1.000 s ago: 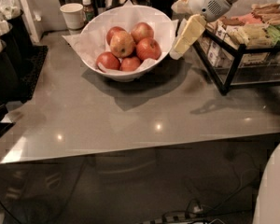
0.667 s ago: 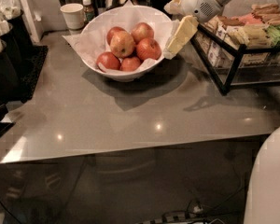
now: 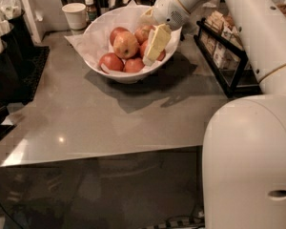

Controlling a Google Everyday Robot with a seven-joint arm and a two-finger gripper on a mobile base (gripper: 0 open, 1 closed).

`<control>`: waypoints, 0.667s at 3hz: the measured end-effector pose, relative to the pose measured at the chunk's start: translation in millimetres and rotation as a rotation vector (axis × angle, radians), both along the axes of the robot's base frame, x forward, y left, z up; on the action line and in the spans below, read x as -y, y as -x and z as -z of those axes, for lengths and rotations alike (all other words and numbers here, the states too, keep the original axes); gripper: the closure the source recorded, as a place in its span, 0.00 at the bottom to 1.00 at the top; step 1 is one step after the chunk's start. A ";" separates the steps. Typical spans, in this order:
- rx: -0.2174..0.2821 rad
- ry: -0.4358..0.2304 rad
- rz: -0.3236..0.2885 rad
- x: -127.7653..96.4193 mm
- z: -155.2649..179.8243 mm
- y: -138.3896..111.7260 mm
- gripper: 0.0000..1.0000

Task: Pick apple from white bowl

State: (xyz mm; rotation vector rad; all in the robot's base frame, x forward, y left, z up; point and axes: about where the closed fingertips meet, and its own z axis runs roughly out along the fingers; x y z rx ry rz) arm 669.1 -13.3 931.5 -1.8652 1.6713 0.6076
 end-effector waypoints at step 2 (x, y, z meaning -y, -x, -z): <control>-0.012 -0.001 -0.040 -28.0 12.4 -13.0 0.01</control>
Offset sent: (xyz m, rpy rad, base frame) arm 0.0050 0.0191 -0.0107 -0.0110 0.0228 0.0442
